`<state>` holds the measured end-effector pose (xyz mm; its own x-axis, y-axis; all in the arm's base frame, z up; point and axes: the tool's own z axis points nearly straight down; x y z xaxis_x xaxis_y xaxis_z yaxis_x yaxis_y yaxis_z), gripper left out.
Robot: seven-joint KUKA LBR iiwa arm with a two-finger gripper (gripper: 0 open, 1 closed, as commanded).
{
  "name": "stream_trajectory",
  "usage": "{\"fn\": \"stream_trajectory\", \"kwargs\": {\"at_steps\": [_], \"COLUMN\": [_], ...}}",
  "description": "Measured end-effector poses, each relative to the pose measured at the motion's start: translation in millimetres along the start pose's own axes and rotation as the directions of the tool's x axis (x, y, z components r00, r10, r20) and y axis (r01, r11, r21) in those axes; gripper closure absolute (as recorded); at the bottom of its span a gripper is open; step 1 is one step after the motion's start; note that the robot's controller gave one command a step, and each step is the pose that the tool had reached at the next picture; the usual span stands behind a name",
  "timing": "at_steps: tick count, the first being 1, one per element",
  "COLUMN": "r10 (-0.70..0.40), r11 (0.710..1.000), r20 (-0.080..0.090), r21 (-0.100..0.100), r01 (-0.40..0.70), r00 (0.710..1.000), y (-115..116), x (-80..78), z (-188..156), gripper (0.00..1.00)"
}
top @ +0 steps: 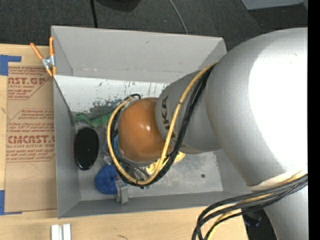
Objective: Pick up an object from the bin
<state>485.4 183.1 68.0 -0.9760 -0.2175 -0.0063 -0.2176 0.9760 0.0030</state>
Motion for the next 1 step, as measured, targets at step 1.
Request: {"fn": "stream_trajectory", "kwargs": {"at_steps": [1], "r10": [0.195], "r11": [0.981], "r20": [-0.005], "r21": [0.001], "r01": [-0.195], "r00": [0.981], "y": [-11.3], "x": [4.3], "z": [-34.3], "gripper": [0.0]}}
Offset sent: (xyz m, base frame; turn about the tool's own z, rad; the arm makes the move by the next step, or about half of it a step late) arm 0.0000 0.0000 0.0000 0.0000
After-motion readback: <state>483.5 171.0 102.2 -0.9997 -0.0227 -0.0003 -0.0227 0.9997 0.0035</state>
